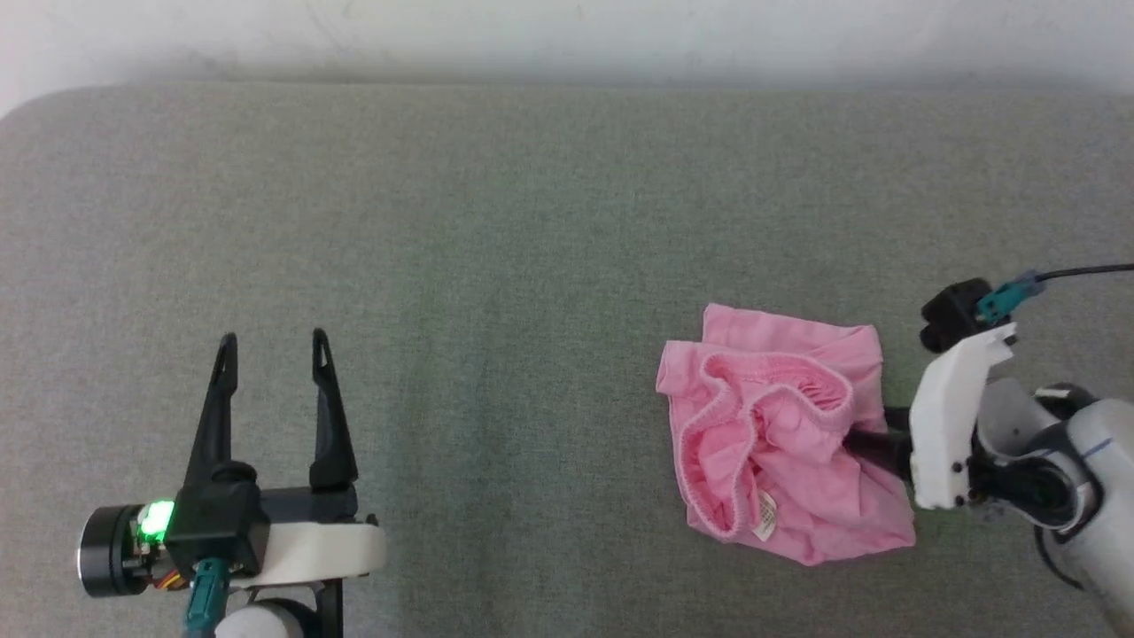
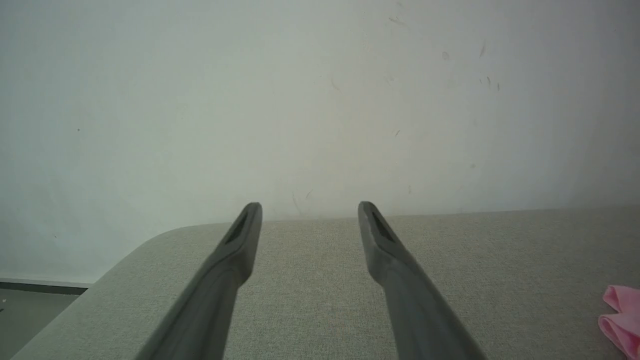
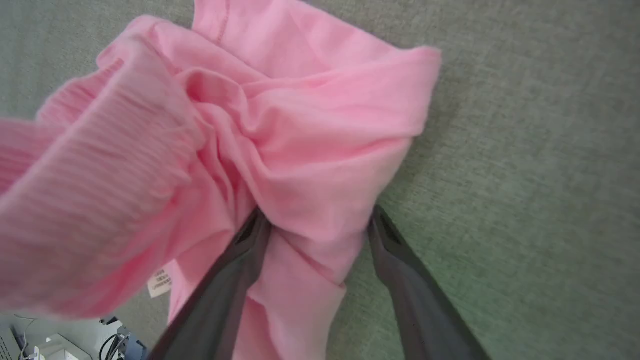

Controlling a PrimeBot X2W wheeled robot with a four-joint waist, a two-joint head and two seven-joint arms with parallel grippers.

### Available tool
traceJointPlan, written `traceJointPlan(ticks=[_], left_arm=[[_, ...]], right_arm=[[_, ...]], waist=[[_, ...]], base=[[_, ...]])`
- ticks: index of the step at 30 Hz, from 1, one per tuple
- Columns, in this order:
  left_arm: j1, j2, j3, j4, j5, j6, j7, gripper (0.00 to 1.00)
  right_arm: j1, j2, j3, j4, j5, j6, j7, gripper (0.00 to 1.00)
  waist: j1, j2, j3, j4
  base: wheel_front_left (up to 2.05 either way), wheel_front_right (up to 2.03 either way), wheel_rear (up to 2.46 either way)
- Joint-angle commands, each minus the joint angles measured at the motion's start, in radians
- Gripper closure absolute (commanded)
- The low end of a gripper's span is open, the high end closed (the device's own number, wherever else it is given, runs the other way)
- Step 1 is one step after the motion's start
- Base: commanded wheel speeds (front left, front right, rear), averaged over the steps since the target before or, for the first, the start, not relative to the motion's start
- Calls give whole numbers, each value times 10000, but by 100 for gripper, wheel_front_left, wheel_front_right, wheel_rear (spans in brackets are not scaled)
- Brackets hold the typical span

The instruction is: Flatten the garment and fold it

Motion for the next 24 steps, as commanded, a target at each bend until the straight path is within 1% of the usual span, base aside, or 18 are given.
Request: traceJointPlan(ticks=[1,4,7,8,9,12,15,19,24], left_arm=[[-199,-67,-53,34,92,-72,-49,0],[-320,-91,-98,92,98,-71,-49,0],[-330,-103,-87,142,89,-43,-49,0],[-295,-102,-55,157,83,-20,-49,0],[-243,-96,-13,166,75,5,-49,0],[-78,-61,108,210,56,49,-49,0],[79,-25,236,229,47,93,-49,0],[312,-3,574,114,-20,232,-49,0],[363,4,835,-147,-20,277,-49,0]], right_arm=[[-160,156,289,311,-80,-9,-164,0],[-119,452,864,897,-124,-9,-412,0],[-96,539,1541,1042,-80,-9,-602,0],[-139,517,1717,1037,-95,-9,-777,26],[-189,516,1825,1022,-33,-9,-978,100],[-488,355,2137,892,-54,-9,-1628,100],[-858,128,2516,449,-115,-9,-2210,100],[-1461,-284,3089,-496,-294,-9,-2806,100],[-2257,-1075,3605,-1450,-593,-9,-3064,100]], waist=[[-2,0,305,125],[-2,0,381,175],[-2,0,343,158],[-2,0,302,117],[-2,0,249,58],[-2,0,43,-172],[-2,0,-170,-514],[-2,0,-307,-1251],[-2,0,-31,-2305]], base=[[0,0,0],[0,0,0],[0,0,0],[0,0,0],[0,0,0],[0,0,0],[0,0,0],[0,0,0],[0,0,0]])
